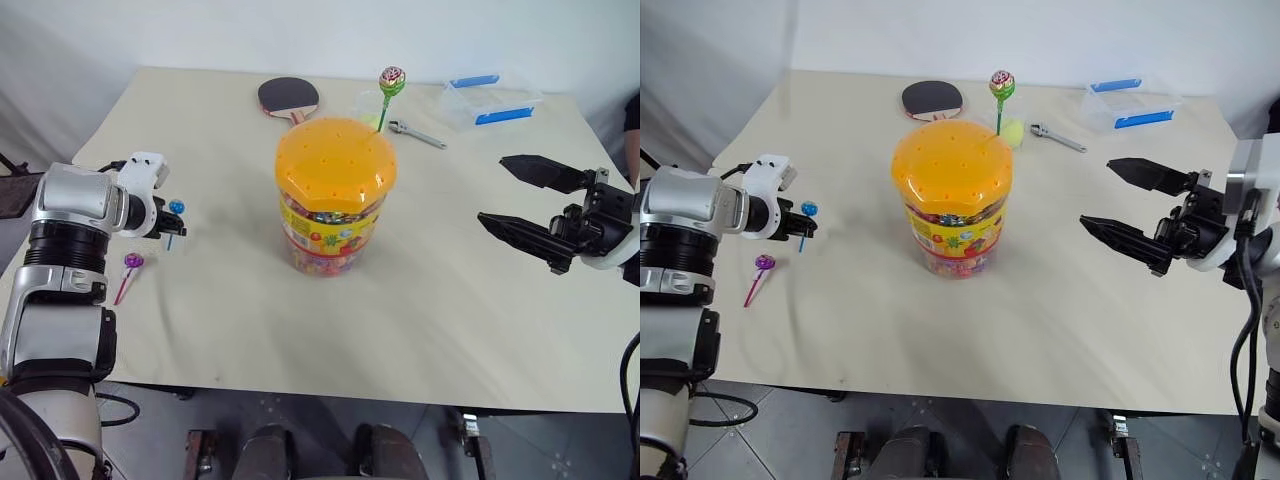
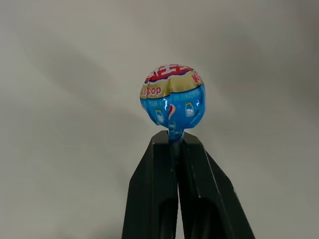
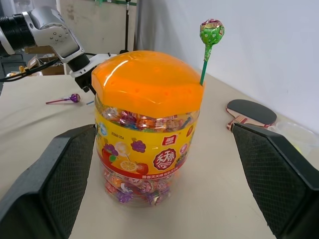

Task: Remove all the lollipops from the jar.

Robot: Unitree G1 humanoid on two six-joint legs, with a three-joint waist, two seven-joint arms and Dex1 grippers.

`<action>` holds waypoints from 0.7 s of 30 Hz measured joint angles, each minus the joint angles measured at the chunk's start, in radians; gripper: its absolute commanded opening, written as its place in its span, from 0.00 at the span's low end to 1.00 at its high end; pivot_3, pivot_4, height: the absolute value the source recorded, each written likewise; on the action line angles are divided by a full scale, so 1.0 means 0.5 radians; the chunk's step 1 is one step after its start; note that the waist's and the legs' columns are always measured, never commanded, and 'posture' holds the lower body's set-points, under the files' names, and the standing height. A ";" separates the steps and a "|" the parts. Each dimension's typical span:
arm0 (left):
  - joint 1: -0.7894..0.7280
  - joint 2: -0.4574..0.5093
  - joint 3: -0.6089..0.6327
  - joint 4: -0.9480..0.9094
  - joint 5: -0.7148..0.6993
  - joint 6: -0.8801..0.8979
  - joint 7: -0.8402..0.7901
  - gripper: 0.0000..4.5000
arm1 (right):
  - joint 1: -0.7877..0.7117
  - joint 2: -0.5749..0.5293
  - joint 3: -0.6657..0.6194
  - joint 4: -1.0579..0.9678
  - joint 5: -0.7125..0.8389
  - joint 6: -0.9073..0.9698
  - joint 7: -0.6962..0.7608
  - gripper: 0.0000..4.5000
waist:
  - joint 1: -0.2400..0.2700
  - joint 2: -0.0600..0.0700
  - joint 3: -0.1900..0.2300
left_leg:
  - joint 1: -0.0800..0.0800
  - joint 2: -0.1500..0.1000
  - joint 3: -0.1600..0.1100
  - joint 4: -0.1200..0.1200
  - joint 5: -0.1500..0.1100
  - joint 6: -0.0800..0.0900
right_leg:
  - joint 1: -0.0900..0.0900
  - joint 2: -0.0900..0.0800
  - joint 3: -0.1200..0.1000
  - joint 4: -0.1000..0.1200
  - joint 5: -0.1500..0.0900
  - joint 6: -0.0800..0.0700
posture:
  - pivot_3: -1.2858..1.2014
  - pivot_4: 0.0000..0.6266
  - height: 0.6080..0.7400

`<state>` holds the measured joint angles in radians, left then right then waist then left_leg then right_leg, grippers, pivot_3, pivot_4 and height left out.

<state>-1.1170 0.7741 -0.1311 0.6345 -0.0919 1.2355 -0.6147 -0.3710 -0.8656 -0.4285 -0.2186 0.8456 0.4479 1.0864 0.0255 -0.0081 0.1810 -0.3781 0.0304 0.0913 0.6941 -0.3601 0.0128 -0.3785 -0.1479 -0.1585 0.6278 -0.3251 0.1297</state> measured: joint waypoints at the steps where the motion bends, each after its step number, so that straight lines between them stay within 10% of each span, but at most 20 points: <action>1: 0.004 0.001 -0.003 -0.004 -0.001 0.012 -0.013 0.23 | 0.000 0.000 0.000 0.000 -0.001 0.000 0.000 1.00 | -0.001 0.000 0.000 | 0.000 0.000 0.000 0.000 0.000 0.000 | 0.000 0.000 0.000 0.000 0.000 0.000 | 0.52 0.24 1.00; 12: 0.004 0.097 -0.036 -0.288 -0.021 0.152 -0.137 0.99 | -0.023 0.000 0.001 -0.001 -0.004 0.015 -0.001 1.00 | 0.000 0.000 0.000 | 0.000 0.000 0.000 0.001 0.000 0.000 | 0.000 0.000 0.000 0.000 0.000 0.000 | 0.52 0.24 1.00; 21: 0.135 0.398 0.222 -0.874 -0.248 0.035 -0.364 1.00 | -0.183 -0.165 0.113 0.044 -0.092 0.131 -0.014 1.00 | -0.010 0.001 0.000 | -0.001 0.002 0.002 0.000 0.000 0.000 | -0.004 0.000 0.003 0.001 0.000 0.000 | 0.52 0.24 1.00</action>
<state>-1.0495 0.9729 -0.0199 0.1975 -0.2159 1.2530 -0.7968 -0.4627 -0.9480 -0.3719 -0.1966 0.7996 0.5136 1.0793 0.0204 -0.0078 0.1809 -0.3785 0.0312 0.0923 0.6943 -0.3601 0.0127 -0.3803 -0.1480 -0.1569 0.6284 -0.3251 0.1296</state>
